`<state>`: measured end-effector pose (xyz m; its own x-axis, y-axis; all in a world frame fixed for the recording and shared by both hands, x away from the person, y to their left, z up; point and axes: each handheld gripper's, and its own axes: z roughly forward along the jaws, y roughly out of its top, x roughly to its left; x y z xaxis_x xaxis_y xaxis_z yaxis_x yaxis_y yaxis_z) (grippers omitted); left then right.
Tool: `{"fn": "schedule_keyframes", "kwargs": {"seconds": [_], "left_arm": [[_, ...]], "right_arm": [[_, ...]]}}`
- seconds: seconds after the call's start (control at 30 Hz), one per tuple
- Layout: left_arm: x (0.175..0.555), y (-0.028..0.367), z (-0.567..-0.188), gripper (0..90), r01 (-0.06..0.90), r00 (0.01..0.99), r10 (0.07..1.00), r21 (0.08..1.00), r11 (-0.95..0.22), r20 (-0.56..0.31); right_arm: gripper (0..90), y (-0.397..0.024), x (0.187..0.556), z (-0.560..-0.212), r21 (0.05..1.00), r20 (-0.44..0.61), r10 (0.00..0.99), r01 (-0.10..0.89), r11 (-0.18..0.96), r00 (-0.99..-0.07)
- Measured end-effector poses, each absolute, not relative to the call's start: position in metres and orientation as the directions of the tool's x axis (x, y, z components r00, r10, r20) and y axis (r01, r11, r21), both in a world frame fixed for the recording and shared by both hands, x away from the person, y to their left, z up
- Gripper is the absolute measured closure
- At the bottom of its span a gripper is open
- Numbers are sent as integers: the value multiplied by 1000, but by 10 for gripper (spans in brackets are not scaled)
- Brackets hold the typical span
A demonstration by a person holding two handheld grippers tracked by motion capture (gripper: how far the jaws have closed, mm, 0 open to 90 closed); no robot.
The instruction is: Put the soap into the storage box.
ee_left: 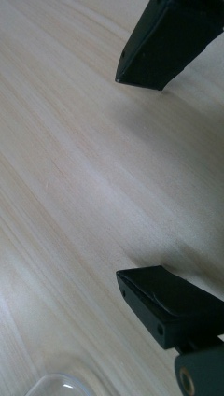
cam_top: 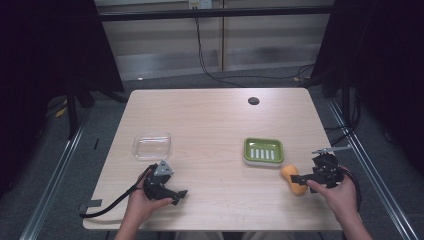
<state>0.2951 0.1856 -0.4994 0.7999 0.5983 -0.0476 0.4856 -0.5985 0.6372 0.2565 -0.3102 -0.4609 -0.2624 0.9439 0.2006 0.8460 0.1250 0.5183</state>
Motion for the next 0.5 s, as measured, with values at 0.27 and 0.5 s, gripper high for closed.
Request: {"fn": "schedule_keyframes", "kwargs": {"seconds": [0.27,0.5], "left_arm": [[297,186,-499,61,483,803,594,633,-605,-44],[297,186,-498,61,477,799,599,654,-587,-45]], "right_arm": [[89,-304,262,-463,491,200,942,859,142,-270],[154,-300,266,-461,480,196,941,864,153,-275]]}}
